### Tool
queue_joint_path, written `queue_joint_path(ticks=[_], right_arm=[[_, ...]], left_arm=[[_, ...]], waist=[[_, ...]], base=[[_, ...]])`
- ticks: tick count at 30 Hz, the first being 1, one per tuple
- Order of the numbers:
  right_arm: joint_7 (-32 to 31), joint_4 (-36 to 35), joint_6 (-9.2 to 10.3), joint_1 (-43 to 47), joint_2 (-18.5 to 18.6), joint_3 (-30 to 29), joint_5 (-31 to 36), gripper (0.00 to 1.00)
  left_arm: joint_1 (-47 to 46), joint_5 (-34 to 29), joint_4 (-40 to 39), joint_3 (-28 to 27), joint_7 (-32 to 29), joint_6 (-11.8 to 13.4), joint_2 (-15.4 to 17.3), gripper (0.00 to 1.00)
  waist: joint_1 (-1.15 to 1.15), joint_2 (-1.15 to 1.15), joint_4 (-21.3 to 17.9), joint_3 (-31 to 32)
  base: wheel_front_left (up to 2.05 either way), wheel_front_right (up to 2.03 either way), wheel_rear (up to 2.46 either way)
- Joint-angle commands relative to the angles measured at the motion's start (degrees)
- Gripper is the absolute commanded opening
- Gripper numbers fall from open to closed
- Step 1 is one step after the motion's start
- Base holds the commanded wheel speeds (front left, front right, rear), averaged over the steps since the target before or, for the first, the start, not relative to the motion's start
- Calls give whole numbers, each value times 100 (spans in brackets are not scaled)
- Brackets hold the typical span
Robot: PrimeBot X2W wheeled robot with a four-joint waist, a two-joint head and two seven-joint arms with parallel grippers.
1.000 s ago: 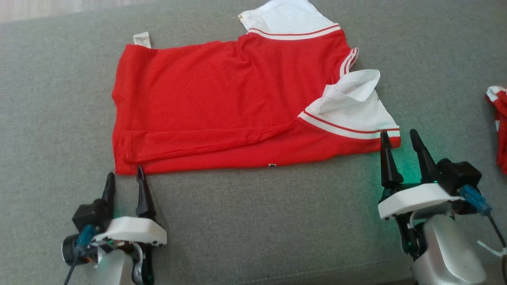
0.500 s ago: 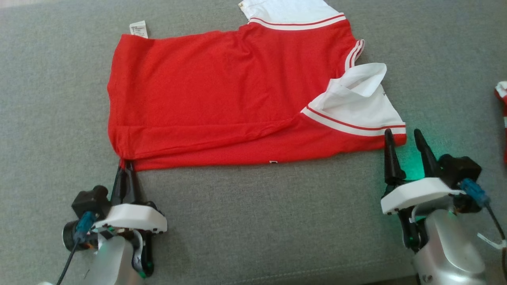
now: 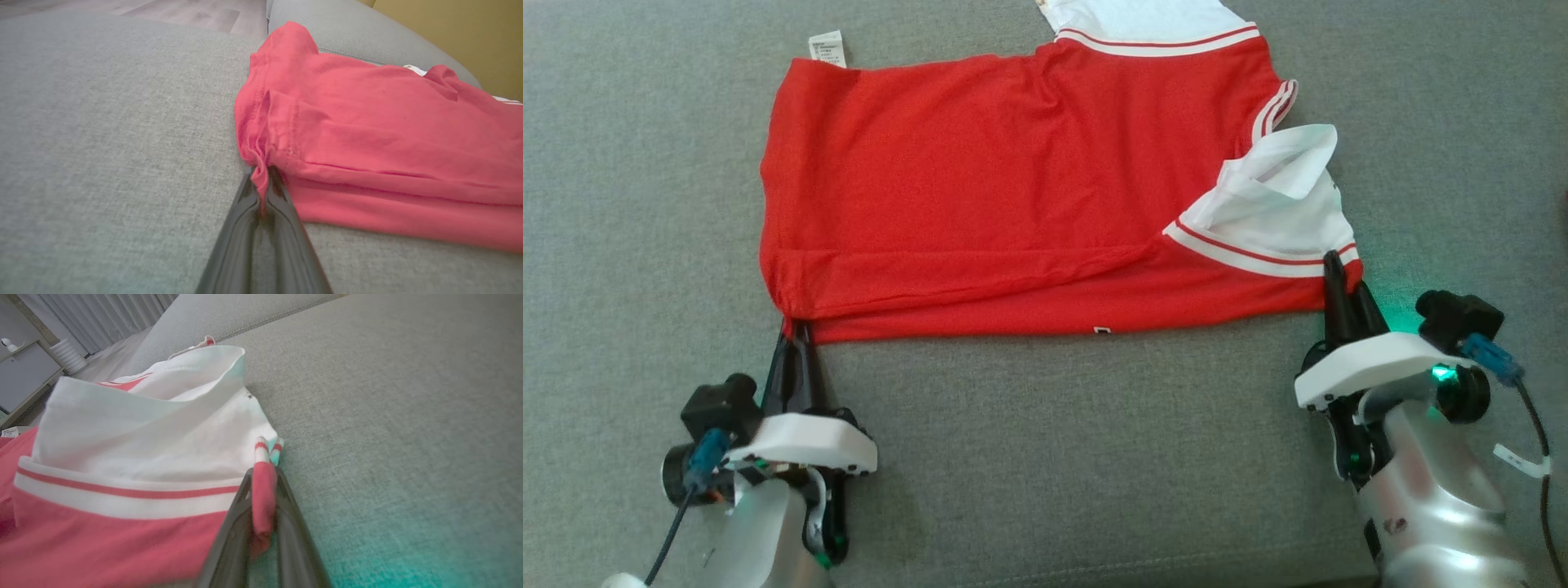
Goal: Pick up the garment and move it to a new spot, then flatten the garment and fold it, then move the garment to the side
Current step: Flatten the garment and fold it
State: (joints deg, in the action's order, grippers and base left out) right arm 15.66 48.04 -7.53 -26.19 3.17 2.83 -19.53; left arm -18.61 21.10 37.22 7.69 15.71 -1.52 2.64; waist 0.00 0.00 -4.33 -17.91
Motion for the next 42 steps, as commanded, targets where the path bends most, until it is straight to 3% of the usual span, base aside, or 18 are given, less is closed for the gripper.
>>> queue_joint_path(ticks=[1,11,18,24,29,33,34,35,36,42], right_arm=[[-66,-18,4,106,-29,209,-150,0],[-66,-622,4,-533,-29,102,-855,0],[-66,-334,4,-784,-29,-52,-854,0],[-66,-266,4,-90,-29,42,-1019,0],[-66,-304,4,900,-29,237,-1091,0],[-66,-278,4,1198,-29,250,-1061,0],[-66,-291,4,1246,-29,244,-1046,27],[-66,-309,4,1273,-29,235,-1027,70],[-66,-347,4,1273,-29,217,-1021,100],[-66,-757,4,974,-5,31,-639,100]], left_arm=[[39,-50,-59,-127,-71,2,24,0],[-402,-190,-996,-636,-71,-118,24,0],[-410,-395,-608,-926,-71,-120,24,0],[339,-177,-131,-797,-71,-75,24,0],[1314,297,-83,-544,-71,103,24,0],[1629,425,-129,-360,-71,191,24,0],[1682,431,-171,-331,-71,228,24,36],[1712,417,-226,-323,-71,273,24,95],[1713,381,-277,-315,-71,307,24,100],[1205,-71,-641,-427,-71,305,28,100]], waist=[[0,0,9,9],[0,0,119,500],[0,0,159,1145],[0,0,137,1511],[0,0,109,1695],[0,0,118,1710],[0,0,127,1700],[0,0,137,1677],[0,0,146,1654],[0,0,221,1391]], base=[[0,0,0],[0,0,0],[0,0,0],[0,0,0],[0,0,0],[0,0,0],[0,0,0],[0,0,0],[0,0,0],[0,0,0]])
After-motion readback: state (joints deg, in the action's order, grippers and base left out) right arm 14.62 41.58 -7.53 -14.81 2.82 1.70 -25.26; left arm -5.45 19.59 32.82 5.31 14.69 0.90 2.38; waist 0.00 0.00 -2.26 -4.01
